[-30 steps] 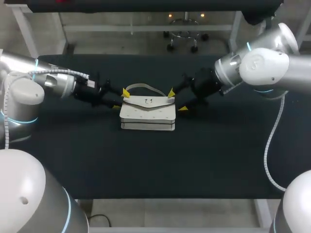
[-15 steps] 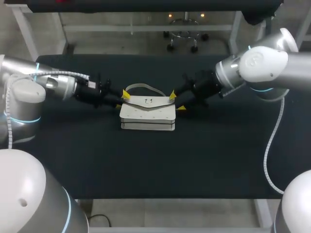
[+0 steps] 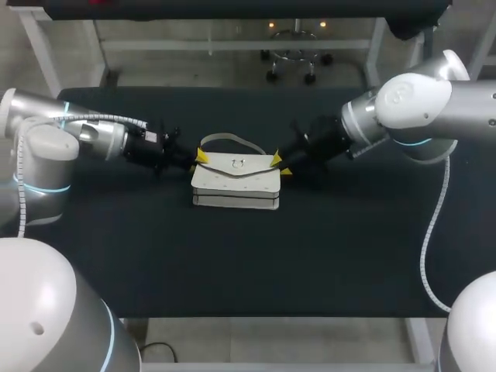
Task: Pick up the bag, open it, inspect its contents, close it, and place it on the opposite side
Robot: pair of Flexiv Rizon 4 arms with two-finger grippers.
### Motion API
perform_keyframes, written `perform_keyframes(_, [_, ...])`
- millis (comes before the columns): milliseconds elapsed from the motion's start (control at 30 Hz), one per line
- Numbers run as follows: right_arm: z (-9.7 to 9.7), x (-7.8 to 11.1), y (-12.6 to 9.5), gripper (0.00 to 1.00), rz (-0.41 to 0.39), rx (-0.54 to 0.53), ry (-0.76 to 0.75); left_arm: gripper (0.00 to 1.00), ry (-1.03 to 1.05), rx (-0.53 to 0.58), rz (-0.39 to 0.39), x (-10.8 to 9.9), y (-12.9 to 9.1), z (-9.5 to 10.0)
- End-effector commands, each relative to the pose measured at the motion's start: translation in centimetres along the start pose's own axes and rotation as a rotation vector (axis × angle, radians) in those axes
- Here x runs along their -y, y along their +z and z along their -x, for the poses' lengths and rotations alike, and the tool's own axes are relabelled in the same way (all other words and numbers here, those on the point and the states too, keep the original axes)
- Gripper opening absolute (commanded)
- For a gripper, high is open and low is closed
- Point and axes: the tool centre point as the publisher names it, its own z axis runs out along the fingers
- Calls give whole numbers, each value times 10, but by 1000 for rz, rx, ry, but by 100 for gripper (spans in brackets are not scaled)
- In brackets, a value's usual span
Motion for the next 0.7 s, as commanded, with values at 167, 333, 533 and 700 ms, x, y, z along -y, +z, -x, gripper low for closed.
perform_keyframes(167, [4,2,-4,0,0,-13,-2,0,5,-7,3,-3,0,-1])
perform_keyframes(333, [4,3,-9,47,9,-25,-1,54,14,-20,8,-5,-2,-4])
perform_keyframes(533, [5,3,-6,50,6,-34,5,0,3,-21,13,-3,0,1])
perform_keyframes(700, [6,3,-3,14,-5,-37,10,0,-5,-19,15,-3,1,3])
